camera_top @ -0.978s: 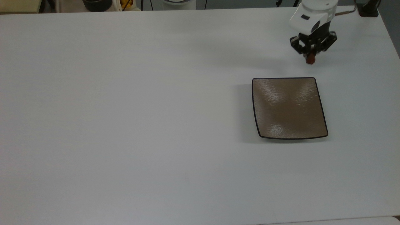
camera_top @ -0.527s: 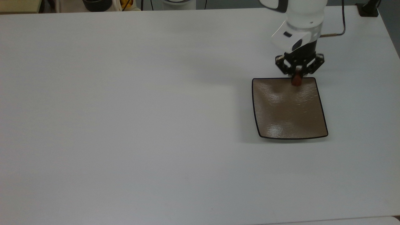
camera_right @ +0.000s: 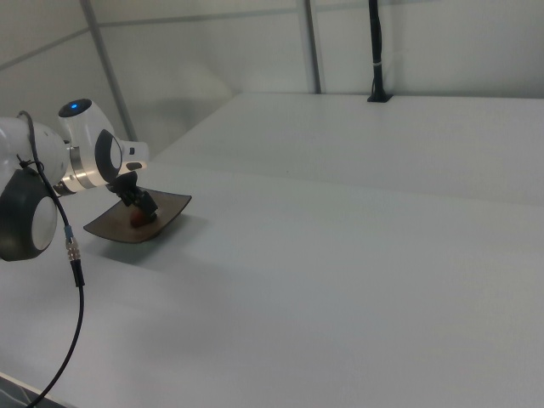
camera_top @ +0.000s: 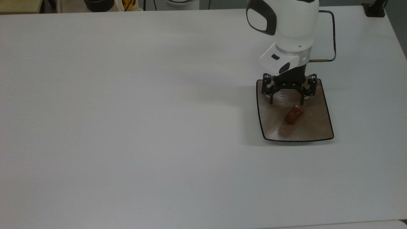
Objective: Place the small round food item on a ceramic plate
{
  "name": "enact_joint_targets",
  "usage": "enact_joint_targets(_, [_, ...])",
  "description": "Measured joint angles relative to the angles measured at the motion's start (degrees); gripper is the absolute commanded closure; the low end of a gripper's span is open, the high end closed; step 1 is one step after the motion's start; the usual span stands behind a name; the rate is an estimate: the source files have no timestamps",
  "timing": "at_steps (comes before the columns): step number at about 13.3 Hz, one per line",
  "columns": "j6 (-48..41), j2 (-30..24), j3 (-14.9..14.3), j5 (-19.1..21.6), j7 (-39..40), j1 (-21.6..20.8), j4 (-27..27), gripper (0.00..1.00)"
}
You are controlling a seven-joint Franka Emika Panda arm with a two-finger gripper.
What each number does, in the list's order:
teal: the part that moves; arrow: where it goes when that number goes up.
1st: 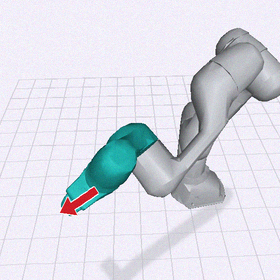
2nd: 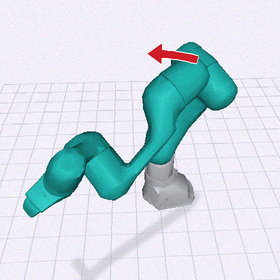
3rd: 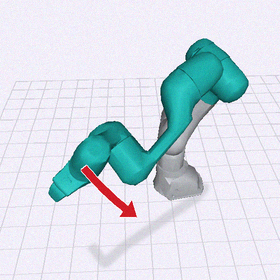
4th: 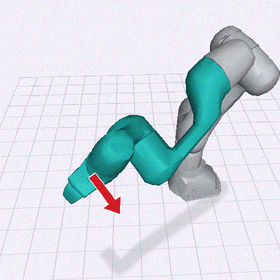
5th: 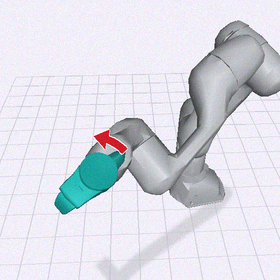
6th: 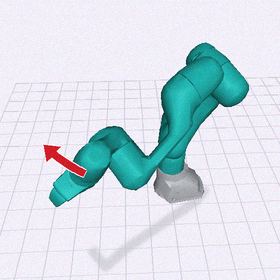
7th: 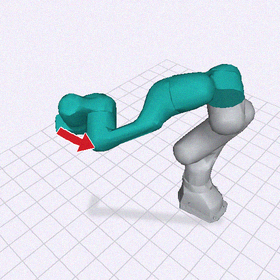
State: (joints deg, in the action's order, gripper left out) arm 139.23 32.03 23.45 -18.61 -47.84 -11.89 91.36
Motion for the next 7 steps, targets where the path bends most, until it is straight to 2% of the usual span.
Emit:
enact_joint_targets(5, [-0.7, -0.2, 0.0, 0.0, 0.0, 1.8, -1.9, 0.0])
enact_joint_targets(7, [-5.8, -1.4, 0.0, 0.1, 0.3, 2.2, -2.3, 0.0])
